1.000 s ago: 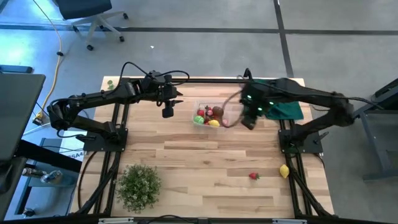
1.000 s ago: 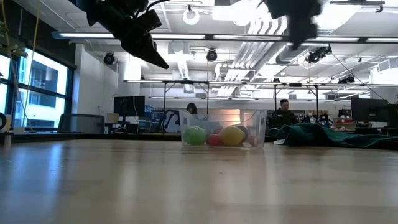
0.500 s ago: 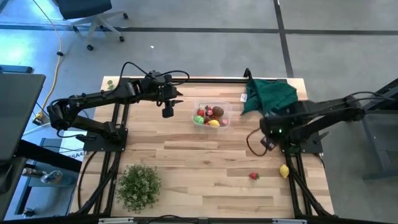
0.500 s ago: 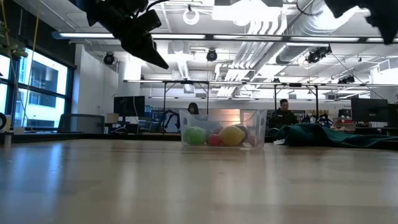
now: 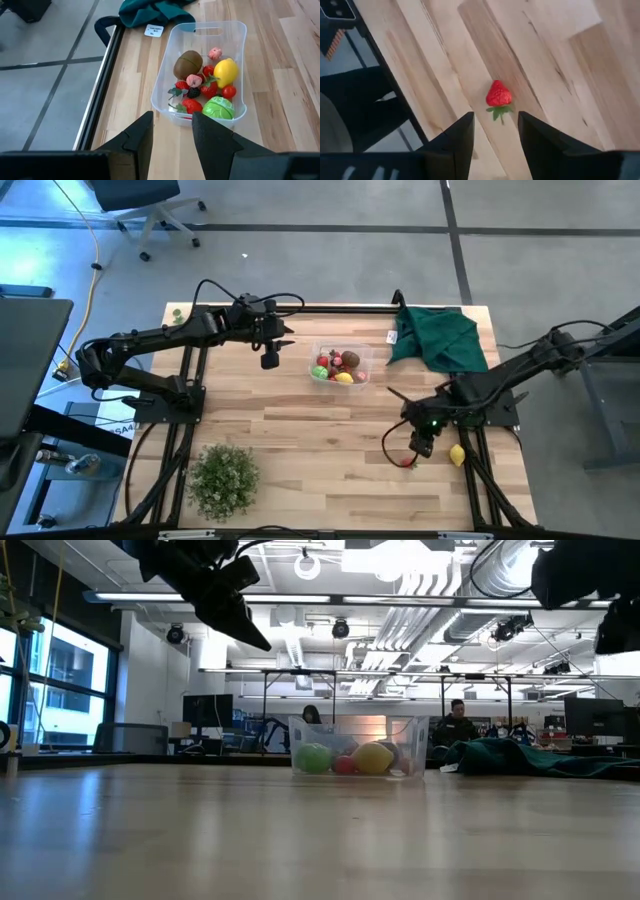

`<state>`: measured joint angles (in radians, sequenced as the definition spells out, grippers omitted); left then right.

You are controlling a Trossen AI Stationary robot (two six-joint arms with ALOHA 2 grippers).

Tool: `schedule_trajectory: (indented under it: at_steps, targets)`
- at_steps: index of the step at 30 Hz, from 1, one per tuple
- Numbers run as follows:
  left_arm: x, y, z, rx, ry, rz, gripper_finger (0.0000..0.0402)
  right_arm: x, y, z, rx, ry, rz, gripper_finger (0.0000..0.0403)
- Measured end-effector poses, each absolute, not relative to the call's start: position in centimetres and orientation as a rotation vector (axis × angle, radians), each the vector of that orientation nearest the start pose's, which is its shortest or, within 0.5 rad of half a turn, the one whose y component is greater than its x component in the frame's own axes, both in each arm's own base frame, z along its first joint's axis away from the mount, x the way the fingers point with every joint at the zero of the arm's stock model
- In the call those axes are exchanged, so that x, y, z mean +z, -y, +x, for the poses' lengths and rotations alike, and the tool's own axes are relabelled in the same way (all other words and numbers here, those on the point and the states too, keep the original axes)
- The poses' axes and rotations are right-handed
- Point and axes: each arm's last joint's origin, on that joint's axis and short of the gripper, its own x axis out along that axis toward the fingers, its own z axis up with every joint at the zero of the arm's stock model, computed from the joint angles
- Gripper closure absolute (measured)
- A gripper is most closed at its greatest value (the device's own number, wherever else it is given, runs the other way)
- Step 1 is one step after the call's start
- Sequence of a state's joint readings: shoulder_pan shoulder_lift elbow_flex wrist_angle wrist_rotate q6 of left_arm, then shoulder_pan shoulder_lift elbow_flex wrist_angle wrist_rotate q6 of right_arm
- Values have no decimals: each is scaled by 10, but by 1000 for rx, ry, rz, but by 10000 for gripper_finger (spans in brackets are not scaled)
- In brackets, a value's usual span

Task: Pick and placing Produce into tupperware
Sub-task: Put the red strawberry into the transparent bin

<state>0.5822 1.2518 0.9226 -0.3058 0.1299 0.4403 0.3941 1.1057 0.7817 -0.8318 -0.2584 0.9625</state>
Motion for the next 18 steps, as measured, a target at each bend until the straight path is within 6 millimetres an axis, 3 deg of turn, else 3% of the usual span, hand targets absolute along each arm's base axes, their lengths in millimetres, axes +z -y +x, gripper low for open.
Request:
schedule_trajectory:
  at_steps: [7,18]
  targets:
    - [275,-143,224,296,-681,197,277,201,-85,170,64,-1323,671,260]
    - [275,-143,224,296,-681,197,277,191,-110,175,100,-1200,433,260]
